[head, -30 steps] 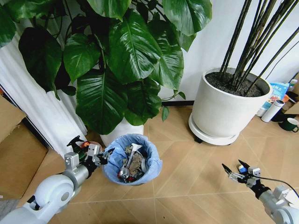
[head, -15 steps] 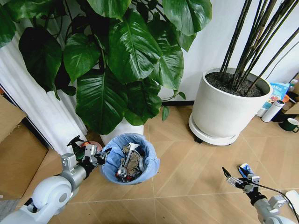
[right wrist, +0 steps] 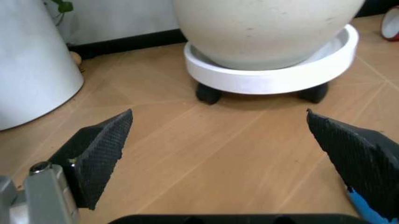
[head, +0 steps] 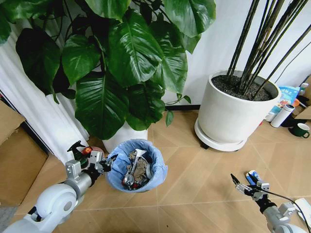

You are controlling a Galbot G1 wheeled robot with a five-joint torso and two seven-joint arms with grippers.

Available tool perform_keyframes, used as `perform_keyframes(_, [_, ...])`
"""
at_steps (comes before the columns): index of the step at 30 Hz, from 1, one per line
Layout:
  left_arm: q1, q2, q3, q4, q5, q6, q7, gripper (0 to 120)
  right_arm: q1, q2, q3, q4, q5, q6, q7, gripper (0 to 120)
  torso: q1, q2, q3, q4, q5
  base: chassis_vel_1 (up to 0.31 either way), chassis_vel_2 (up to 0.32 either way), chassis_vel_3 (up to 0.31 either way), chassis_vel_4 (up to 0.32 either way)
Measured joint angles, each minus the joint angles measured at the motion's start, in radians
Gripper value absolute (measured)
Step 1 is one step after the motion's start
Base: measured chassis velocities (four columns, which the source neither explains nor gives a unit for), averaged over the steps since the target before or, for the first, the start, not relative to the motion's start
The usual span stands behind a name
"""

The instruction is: Pick up the trash bin and place the garbage on the floor into it.

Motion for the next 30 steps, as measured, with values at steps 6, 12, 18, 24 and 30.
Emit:
perform_keyframes(6, [0.000, 0.000, 0.002, -0.001, 0.000, 0.000, -0.001, 1, 0.002, 0.000, -0.001, -0.001, 0.002, 0.000, 0.000, 100, 0.000, 0.000, 0.000, -0.0001, -0.0001, -0.120, -0.133, 0.129, 0.106])
perform_keyframes(12, [0.003, -0.002, 0.002, -0.003, 0.001, 0.001, -0.001, 1, 0.002, 0.005, -0.002, -0.003, 0.002, 0.001, 0.002, 100, 0.000, 0.000, 0.000, -0.0002, 0.0002, -0.094, -0.098, 0.105, 0.101])
perform_keyframes(18, [0.003, -0.009, 0.007, -0.003, 0.006, 0.001, -0.001, 1, 0.000, 0.012, -0.004, -0.004, -0.002, 0.001, 0.007, 100, 0.000, 0.000, 0.000, 0.0001, -0.0001, -0.097, -0.095, 0.117, 0.110])
perform_keyframes(24, [0.007, -0.022, 0.009, -0.004, 0.011, 0.001, -0.002, 1, 0.006, 0.028, -0.005, -0.019, -0.013, 0.007, 0.018, 100, 0.000, 0.000, 0.000, -0.0003, 0.0004, -0.179, -0.185, 0.173, 0.153])
perform_keyframes(30, [0.005, -0.028, 0.010, -0.004, 0.015, 0.001, -0.001, 1, 0.023, 0.039, -0.015, -0.044, -0.033, 0.019, 0.028, 100, 0.000, 0.000, 0.000, 0.0001, 0.0004, -0.215, -0.216, 0.220, 0.217])
